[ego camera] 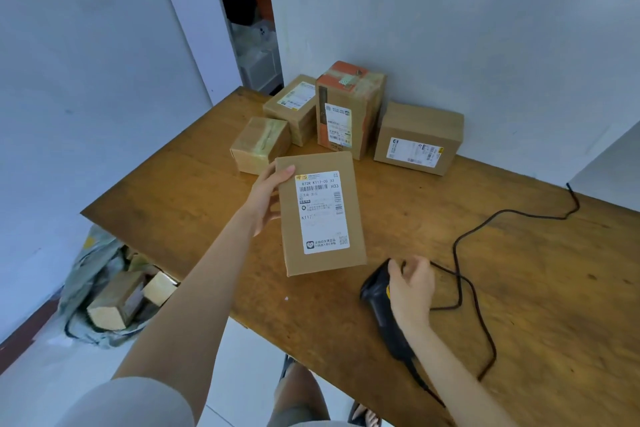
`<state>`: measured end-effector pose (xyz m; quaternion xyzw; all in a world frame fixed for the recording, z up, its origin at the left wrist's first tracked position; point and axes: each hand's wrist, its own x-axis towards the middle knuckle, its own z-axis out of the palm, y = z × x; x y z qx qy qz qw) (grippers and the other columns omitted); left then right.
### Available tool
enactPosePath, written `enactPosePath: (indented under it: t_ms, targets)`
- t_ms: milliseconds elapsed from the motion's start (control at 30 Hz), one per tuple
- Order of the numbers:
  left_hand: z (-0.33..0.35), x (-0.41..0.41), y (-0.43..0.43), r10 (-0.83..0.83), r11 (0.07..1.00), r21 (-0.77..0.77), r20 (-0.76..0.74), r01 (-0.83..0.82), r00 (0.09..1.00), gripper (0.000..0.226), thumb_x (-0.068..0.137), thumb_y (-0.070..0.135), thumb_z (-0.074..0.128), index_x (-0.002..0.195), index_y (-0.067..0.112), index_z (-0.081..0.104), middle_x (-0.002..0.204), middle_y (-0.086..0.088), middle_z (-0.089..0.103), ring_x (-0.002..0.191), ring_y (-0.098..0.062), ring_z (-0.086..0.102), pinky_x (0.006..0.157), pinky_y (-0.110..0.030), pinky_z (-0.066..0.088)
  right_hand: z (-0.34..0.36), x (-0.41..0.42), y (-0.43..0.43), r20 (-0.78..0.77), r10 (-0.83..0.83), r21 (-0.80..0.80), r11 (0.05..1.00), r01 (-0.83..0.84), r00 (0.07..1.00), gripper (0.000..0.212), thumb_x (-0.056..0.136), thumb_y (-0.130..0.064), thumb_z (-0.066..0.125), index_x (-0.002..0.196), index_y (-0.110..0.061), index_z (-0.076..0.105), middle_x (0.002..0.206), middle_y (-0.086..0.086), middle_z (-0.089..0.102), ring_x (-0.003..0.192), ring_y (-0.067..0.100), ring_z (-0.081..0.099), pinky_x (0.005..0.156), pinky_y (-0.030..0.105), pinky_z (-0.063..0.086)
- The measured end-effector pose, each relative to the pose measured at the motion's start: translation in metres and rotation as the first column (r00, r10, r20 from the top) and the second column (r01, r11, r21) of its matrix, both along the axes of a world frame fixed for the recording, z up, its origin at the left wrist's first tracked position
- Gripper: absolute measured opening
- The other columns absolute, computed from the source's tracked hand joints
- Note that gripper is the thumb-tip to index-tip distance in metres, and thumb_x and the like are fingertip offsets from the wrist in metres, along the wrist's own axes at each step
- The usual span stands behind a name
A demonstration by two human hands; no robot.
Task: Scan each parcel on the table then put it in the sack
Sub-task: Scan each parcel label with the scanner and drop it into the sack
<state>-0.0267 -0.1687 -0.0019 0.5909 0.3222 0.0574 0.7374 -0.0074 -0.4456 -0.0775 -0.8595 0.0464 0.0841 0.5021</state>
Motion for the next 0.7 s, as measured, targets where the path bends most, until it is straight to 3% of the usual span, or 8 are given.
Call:
enactPosePath:
  t_ms: [100,200,267,333,433,533,633,700]
  targets:
    - [-0.004,-0.008,0.002,0.032,0.999,0.010,-0.008,-0.032,0.999,0.077,0.056,0.061,0.075,0.126,0.037,0.053,0.113,0.000,0.070,0.107,-0.024,0.065,0.082,-0.040,0.054,-0.029,-0.030,-0.016,-0.064,0.166,-0.380,0.908,-0.178,0.984,0.046,0.082,-0.056,0.061,0.111,-0.024,0.046,0.112,0.000,0.050,0.112,0.025,0.048,0.092,0.046,0.039]
    - [-0.007,-0.014,0.000,0.054,0.998,0.015,-0.017,-0.054,0.998,0.075,0.057,0.061,0.075,0.126,0.039,0.054,0.110,0.002,0.071,0.105,-0.022,0.066,0.081,-0.040,0.054,-0.043,-0.038,-0.019,-0.087,0.335,-0.624,0.716,-0.314,0.938,0.064,0.079,-0.063,0.059,0.125,-0.022,0.042,0.121,0.000,0.048,0.119,0.023,0.047,0.096,0.045,0.038]
    - [-0.008,-0.016,-0.003,0.060,0.998,0.012,-0.024,-0.059,0.998,0.077,0.057,0.061,0.074,0.127,0.038,0.052,0.110,0.002,0.071,0.105,-0.022,0.066,0.081,-0.040,0.053,-0.045,-0.033,-0.018,-0.060,0.404,-0.699,0.636,-0.328,0.913,0.064,0.083,-0.058,0.057,0.131,-0.020,0.039,0.124,-0.001,0.050,0.118,0.021,0.050,0.096,0.040,0.039]
    - [-0.008,-0.016,-0.005,0.062,0.998,0.011,-0.022,-0.062,0.998,0.076,0.059,0.061,0.073,0.128,0.039,0.051,0.111,0.001,0.070,0.105,-0.022,0.065,0.083,-0.041,0.053,-0.043,-0.028,-0.017,-0.088,0.417,-0.690,0.630,-0.357,0.905,0.058,0.088,-0.052,0.056,0.131,-0.016,0.039,0.122,0.001,0.054,0.110,0.021,0.058,0.090,0.037,0.046]
    - [-0.009,-0.013,-0.009,0.080,0.997,0.009,-0.018,-0.079,0.997,0.075,0.063,0.057,0.073,0.131,0.038,0.048,0.112,0.001,0.069,0.106,-0.023,0.065,0.086,-0.043,0.053,-0.029,-0.021,-0.022,-0.137,0.336,-0.464,0.809,-0.361,0.932,0.047,0.091,-0.038,0.058,0.123,-0.008,0.043,0.114,0.009,0.057,0.093,0.026,0.063,0.071,0.035,0.051]
    - [-0.010,-0.008,-0.016,0.095,0.995,-0.008,-0.010,-0.095,0.995,0.079,0.061,0.056,0.075,0.132,0.038,0.047,0.113,0.001,0.069,0.106,-0.023,0.065,0.083,-0.042,0.054,0.004,-0.015,-0.039,-0.162,0.272,-0.138,0.946,-0.294,0.949,0.029,0.090,-0.035,0.061,0.104,-0.013,0.047,0.095,0.006,0.061,0.080,0.021,0.061,0.069,0.037,0.053]
    - [-0.011,0.000,-0.025,0.080,0.997,-0.020,-0.001,-0.080,0.997,0.089,0.059,0.056,0.077,0.138,0.038,0.042,0.118,0.000,0.067,0.105,-0.022,0.064,0.079,-0.041,0.054,0.053,-0.016,-0.057,-0.135,0.302,0.169,0.945,-0.279,0.944,0.031,0.086,-0.043,0.064,0.102,-0.019,0.054,0.071,0.000,0.061,0.058,0.014,0.057,0.055,0.026,0.045]
    - [-0.014,0.008,-0.034,0.057,0.998,-0.033,0.006,-0.057,0.998,0.093,0.059,0.054,0.078,0.141,0.036,0.039,0.121,-0.002,0.066,0.106,-0.022,0.064,0.083,-0.044,0.054,0.084,-0.024,-0.068,-0.082,0.435,0.357,0.853,-0.381,0.897,0.033,0.082,-0.047,0.063,0.101,-0.022,0.055,0.060,0.002,0.053,0.046,0.013,0.048,0.049,0.024,0.041]
